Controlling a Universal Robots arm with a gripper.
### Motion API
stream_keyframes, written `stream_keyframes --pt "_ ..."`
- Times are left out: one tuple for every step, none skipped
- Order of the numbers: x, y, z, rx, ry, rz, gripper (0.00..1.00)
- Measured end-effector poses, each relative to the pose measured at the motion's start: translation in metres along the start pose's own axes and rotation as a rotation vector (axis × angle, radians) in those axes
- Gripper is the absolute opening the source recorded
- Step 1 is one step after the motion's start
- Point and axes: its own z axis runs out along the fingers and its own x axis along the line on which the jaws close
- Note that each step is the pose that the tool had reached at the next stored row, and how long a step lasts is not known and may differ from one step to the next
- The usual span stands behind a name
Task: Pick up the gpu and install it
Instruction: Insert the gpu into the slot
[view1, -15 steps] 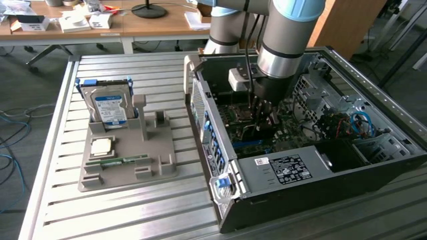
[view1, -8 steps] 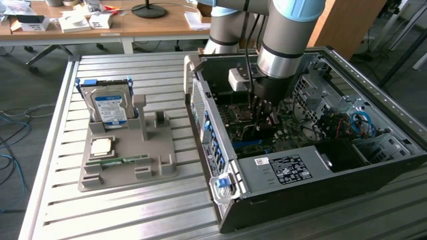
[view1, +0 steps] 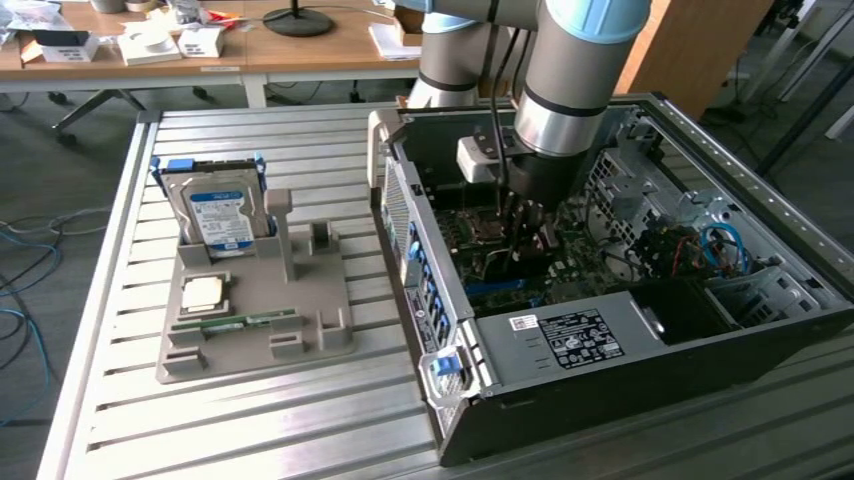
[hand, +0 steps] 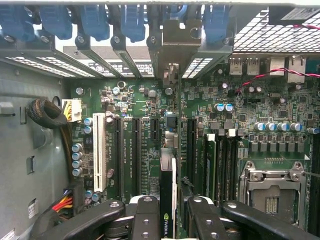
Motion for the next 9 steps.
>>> stream_keyframes --pt "0.0 0.0 0.0 -0.0001 -0.0008 -0.001 0.26" --pt "0.0 0.0 0.0 0.0 -0.001 -0.001 0.26" --pt "0.0 0.0 0.0 -0.0001 -0.0012 -0.001 0.26" --pt "-0.0001 0.0 0.0001 0.0 -0.0016 -0.001 0.26" --pt "-0.0002 0.0 0.0 -0.0001 -0.0016 -0.001 0.26" --pt "-0.0002 0.0 0.0 -0.0001 -0.0016 -0.001 0.26" --pt "-0.0002 0.0 0.0 -0.0002 -0.0028 -0.001 0.26" --pt "-0.0003 0.0 0.0 0.0 -0.0041 -0.001 0.26" --pt "-0.0003 0.0 0.0001 0.0001 -0.0049 -0.001 0.26"
